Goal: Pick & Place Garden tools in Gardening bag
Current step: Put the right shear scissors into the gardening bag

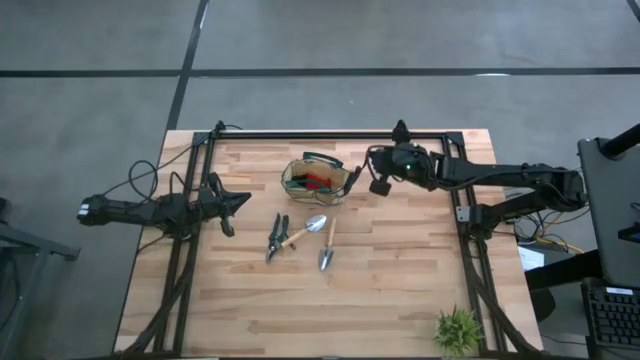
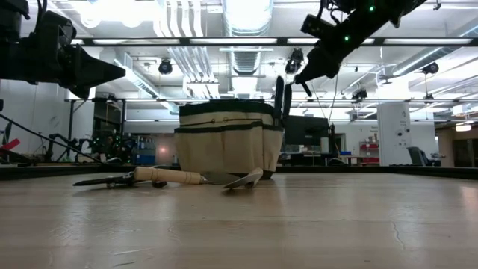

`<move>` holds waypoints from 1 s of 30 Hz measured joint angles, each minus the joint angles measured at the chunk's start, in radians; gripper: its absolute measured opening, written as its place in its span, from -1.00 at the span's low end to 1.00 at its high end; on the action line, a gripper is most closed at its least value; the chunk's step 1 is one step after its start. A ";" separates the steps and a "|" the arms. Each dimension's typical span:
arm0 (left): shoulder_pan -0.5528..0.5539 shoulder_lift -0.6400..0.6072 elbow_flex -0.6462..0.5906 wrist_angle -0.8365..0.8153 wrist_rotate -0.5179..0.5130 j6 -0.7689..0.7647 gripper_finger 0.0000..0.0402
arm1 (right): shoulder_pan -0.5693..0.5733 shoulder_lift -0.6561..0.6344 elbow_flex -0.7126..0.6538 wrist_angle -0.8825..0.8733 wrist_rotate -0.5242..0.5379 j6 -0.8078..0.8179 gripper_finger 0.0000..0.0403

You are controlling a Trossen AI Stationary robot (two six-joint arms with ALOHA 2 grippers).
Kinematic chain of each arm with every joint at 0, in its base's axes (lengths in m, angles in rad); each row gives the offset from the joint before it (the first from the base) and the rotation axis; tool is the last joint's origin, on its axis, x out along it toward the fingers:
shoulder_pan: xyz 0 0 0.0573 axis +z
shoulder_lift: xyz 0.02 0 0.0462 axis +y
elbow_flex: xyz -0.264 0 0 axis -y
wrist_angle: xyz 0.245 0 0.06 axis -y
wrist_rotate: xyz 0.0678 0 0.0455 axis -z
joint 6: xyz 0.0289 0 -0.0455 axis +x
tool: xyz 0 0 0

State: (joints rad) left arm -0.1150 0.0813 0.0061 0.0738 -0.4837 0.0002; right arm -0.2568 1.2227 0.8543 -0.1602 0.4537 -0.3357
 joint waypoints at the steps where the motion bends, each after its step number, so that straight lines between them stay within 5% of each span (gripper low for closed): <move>1: 0.000 0.000 0.000 0.000 0.000 0.000 -0.91 | -0.016 -0.001 0.000 0.003 -0.001 0.008 -0.96; 4: 0.000 0.000 0.000 0.000 0.000 0.000 -0.91 | -0.054 -0.002 0.000 0.006 -0.074 0.015 -0.96; 7: 0.000 0.000 0.000 0.000 0.000 0.000 -0.92 | -0.067 0.000 0.000 0.011 -0.315 0.008 -0.96; 10: 0.000 0.000 0.000 0.000 0.000 0.000 -0.92 | -0.064 0.005 0.000 0.019 -0.433 0.044 -0.96; 22: 0.000 0.000 0.000 0.000 0.000 0.000 -0.91 | -0.072 -0.004 0.000 -0.023 -0.218 0.095 -0.96; 30: 0.000 0.000 0.000 0.000 0.000 0.000 -0.92 | -0.071 -0.040 0.000 -0.031 -0.188 0.112 -0.88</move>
State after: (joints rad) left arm -0.1146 0.0814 0.0059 0.0738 -0.4835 -0.0001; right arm -0.3275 1.1823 0.8547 -0.1910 0.2656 -0.2239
